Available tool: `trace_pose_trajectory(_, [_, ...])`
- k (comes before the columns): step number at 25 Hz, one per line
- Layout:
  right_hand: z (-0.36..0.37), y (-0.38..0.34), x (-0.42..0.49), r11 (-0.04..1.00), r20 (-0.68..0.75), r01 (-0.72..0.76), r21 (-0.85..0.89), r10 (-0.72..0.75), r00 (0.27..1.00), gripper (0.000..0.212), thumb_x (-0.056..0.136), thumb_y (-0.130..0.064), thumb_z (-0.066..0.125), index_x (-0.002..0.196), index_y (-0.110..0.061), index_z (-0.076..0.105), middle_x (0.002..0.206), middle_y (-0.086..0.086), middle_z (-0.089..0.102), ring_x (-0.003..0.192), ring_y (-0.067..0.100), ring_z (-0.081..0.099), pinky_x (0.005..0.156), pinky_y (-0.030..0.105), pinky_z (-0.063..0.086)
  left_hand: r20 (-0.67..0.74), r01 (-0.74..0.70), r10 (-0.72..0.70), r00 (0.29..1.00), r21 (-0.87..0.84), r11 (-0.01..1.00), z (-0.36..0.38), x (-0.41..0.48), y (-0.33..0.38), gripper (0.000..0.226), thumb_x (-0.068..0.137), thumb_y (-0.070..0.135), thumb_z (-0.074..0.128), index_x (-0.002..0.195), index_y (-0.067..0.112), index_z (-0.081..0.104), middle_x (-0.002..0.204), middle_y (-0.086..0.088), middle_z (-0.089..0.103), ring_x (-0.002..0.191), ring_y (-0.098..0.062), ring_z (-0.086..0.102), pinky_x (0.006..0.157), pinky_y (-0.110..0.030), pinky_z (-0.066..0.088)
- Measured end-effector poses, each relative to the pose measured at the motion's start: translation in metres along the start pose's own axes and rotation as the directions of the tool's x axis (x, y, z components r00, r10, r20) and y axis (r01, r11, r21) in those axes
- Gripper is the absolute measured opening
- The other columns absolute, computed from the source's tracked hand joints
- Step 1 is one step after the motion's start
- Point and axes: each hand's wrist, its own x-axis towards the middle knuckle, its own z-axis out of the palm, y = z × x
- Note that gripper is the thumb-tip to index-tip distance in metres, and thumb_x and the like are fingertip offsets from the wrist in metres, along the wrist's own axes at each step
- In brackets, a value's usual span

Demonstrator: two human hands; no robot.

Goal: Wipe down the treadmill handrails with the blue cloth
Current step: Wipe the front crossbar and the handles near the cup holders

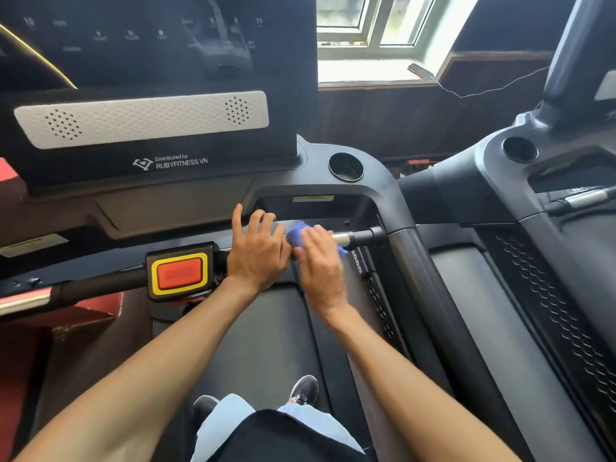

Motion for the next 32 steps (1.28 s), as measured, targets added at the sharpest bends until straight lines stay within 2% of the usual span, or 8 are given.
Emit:
trace_pose_trajectory(5, [-0.01, 0.014, 0.004, 0.969, 0.046, 0.229, -0.094, -0.226, 0.973, 0.039, 0.108, -0.024, 0.036, 0.124, -0.001, 0.063, 0.123, 0.012, 0.064, 0.121, 0.033, 0.055, 0.117, 0.048, 0.034, -0.02, 0.0, 0.0, 1.0, -0.023, 1.0, -0.002, -0.001, -0.001, 0.03, 0.098, 0.029, 0.043, 0.091, 0.011, 0.066, 0.111, -0.012, 0.065, 0.112, -0.033, 0.057, 0.118, -0.062, 0.023])
trace_pose_trajectory(8, [-0.045, 0.059, 0.019, 0.966, 0.075, 0.148, -0.21, -0.135, 0.988, 0.033, 0.106, -0.021, 0.036, 0.121, -0.003, 0.059, 0.114, 0.011, 0.06, 0.109, 0.036, 0.057, 0.114, 0.051, 0.034, 0.004, 0.012, -0.011, 1.0, -0.048, 0.999, -0.003, 0.0, -0.001, 0.031, 0.098, 0.029, 0.042, 0.091, 0.011, 0.066, 0.108, -0.011, 0.064, 0.11, -0.031, 0.056, 0.119, -0.061, 0.022])
trace_pose_trajectory(13, [-0.044, 0.069, 0.016, 0.992, 0.035, 0.036, -0.123, -0.032, 0.999, 0.036, 0.105, -0.016, 0.039, 0.132, 0.002, 0.054, 0.127, 0.017, 0.059, 0.127, 0.038, 0.05, 0.117, 0.051, 0.033, 0.033, 0.009, -0.008, 0.999, -0.033, 0.999, -0.005, 0.0, 0.0, 0.035, 0.099, 0.031, 0.038, 0.09, 0.012, 0.065, 0.107, -0.01, 0.064, 0.108, -0.029, 0.056, 0.119, -0.062, 0.022])
trace_pose_trajectory(19, [0.004, -0.01, 0.004, 0.971, 0.019, 0.227, -0.072, -0.227, 0.974, 0.033, 0.097, -0.001, 0.047, 0.126, -0.001, 0.062, 0.12, 0.012, 0.064, 0.118, 0.032, 0.053, 0.121, 0.039, 0.027, 0.033, 0.022, -0.021, 0.999, -0.026, 0.999, -0.002, 0.0, 0.001, 0.041, 0.102, 0.032, 0.032, 0.093, 0.012, 0.067, 0.107, -0.011, 0.065, 0.108, -0.031, 0.057, 0.119, -0.061, 0.023])
trace_pose_trajectory(22, [-0.006, 0.015, 0.014, 0.947, 0.099, 0.306, -0.096, -0.297, 0.95, 0.032, 0.098, 0.0, 0.047, 0.126, 0.0, 0.061, 0.113, 0.012, 0.063, 0.104, 0.034, 0.057, 0.107, 0.046, 0.042, 0.006, 0.02, -0.02, 1.0, -0.023, 1.0, -0.002, 0.0, 0.0, 0.036, 0.1, 0.03, 0.036, 0.092, 0.011, 0.066, 0.105, -0.011, 0.064, 0.107, -0.031, 0.057, 0.119, -0.061, 0.024])
trace_pose_trajectory(25, [-0.036, 0.057, 0.025, 0.973, 0.118, 0.183, -0.138, -0.167, 0.979, 0.045, 0.097, -0.003, 0.038, 0.139, -0.005, 0.054, 0.118, 0.009, 0.064, 0.106, 0.032, 0.058, 0.105, 0.047, 0.042, 0.02, 0.024, -0.023, 1.0, -0.047, 0.999, -0.003, 0.0, 0.0, 0.032, 0.098, 0.028, 0.04, 0.091, 0.01, 0.066, 0.104, -0.011, 0.063, 0.106, -0.031, 0.056, 0.12, -0.06, 0.022])
trace_pose_trajectory(29, [-0.047, 0.07, 0.022, 0.985, 0.064, 0.055, -0.163, -0.045, 0.997, 0.043, 0.095, -0.008, 0.037, 0.133, -0.004, 0.058, 0.131, 0.013, 0.061, 0.127, 0.035, 0.053, 0.115, 0.051, 0.037, 0.021, 0.033, -0.032, 0.999, -0.064, 0.997, -0.004, 0.0, -0.001, 0.032, 0.097, 0.029, 0.041, 0.091, 0.01, 0.066, 0.102, -0.011, 0.063, 0.104, -0.03, 0.056, 0.12, -0.06, 0.023])
trace_pose_trajectory(32, [-0.023, 0.03, 0.016, 0.989, 0.02, 0.134, -0.064, -0.133, 0.991, 0.035, 0.091, 0.004, 0.048, 0.122, -0.004, 0.063, 0.117, 0.009, 0.063, 0.111, 0.032, 0.055, 0.099, 0.045, 0.045, 0.024, 0.035, -0.034, 0.999, -0.046, 0.998, -0.003, 0.001, 0.002, 0.034, 0.098, 0.029, 0.039, 0.09, 0.01, 0.066, 0.103, -0.011, 0.064, 0.104, -0.03, 0.056, 0.119, -0.061, 0.024])
